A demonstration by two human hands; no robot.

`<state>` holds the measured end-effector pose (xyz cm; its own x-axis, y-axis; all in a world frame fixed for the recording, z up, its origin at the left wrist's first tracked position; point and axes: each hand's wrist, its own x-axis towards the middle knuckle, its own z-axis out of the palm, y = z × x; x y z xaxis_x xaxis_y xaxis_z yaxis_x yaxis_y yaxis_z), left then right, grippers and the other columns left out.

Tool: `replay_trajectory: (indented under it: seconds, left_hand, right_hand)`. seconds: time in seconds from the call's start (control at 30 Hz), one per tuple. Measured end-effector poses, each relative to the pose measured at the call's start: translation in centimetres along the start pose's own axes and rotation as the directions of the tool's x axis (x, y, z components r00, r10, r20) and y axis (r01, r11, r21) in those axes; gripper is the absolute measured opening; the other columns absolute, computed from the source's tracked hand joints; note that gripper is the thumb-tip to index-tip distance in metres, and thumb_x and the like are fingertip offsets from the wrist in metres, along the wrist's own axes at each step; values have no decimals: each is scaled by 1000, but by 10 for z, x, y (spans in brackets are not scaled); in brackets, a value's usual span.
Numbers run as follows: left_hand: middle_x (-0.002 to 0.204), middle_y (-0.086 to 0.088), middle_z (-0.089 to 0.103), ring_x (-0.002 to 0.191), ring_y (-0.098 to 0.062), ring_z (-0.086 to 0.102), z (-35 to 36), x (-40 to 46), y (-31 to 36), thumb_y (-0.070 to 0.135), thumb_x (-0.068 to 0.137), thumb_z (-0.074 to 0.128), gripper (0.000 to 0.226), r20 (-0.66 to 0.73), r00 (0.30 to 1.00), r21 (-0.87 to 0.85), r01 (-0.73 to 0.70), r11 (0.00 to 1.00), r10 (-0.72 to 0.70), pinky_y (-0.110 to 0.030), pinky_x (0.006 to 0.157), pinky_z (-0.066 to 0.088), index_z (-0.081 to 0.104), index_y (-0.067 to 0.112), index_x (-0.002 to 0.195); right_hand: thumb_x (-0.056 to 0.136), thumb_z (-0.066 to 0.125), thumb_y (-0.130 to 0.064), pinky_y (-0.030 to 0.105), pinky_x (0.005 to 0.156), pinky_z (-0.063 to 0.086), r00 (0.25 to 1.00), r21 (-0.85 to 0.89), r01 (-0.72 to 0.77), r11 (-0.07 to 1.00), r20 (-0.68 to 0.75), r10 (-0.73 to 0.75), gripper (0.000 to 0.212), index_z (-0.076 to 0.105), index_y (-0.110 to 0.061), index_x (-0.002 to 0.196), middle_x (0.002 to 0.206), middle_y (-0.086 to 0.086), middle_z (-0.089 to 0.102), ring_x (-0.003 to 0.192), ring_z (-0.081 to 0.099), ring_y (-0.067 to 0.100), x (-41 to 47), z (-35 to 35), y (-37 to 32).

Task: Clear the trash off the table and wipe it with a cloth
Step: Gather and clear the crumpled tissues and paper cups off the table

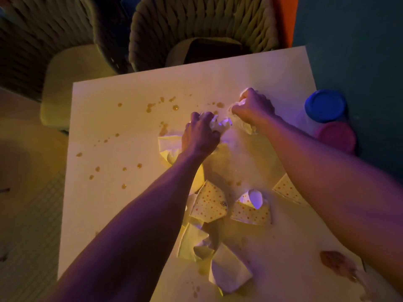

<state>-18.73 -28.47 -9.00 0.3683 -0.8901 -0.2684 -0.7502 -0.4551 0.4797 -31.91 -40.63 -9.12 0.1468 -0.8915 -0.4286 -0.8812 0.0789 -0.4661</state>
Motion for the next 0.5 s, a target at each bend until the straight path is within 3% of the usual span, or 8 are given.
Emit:
replay_trajectory:
  seconds: [0.2, 0.3, 0.43, 0.5]
  left_hand:
    - [121, -6, 50, 102, -37, 60, -8, -26, 5, 29, 81, 65, 43, -45, 998, -67, -39, 997, 36, -46, 80, 54, 59, 29, 123]
    - [120, -5, 51, 100, -36, 60, -12, -41, 8, 29, 81, 67, 40, -66, 996, -87, -60, 994, 55, -44, 77, 54, 60, 29, 121]
    - [119, -6, 52, 97, -37, 61, -18, -67, 8, 28, 83, 68, 37, -82, 993, -110, -88, 990, 80, -39, 74, 50, 62, 28, 120]
    - [118, -6, 52, 97, -37, 61, -20, -81, 6, 27, 83, 68, 37, -91, 992, -108, -102, 989, 92, -39, 74, 50, 62, 27, 120]
  right_hand:
    - [74, 62, -44, 32, 80, 46, 1000, 117, 10, 993, -24, -8, 44, 55, -29, 115, 118, 5, 63, 108, 59, 32, -34, -7, 12]
    - [71, 67, -44, 32, 83, 49, 999, 176, 17, 984, -42, -10, 47, 56, -30, 115, 119, 6, 65, 108, 60, 31, -59, -11, 12]
    - [72, 71, -46, 29, 75, 41, 999, 227, 32, 973, -46, -22, 45, 55, -29, 110, 115, 4, 67, 106, 62, 30, -101, -5, 16]
    - [73, 69, -50, 30, 74, 44, 998, 234, 40, 971, -60, -27, 43, 54, -28, 107, 109, 4, 67, 101, 63, 30, -125, 1, 22]
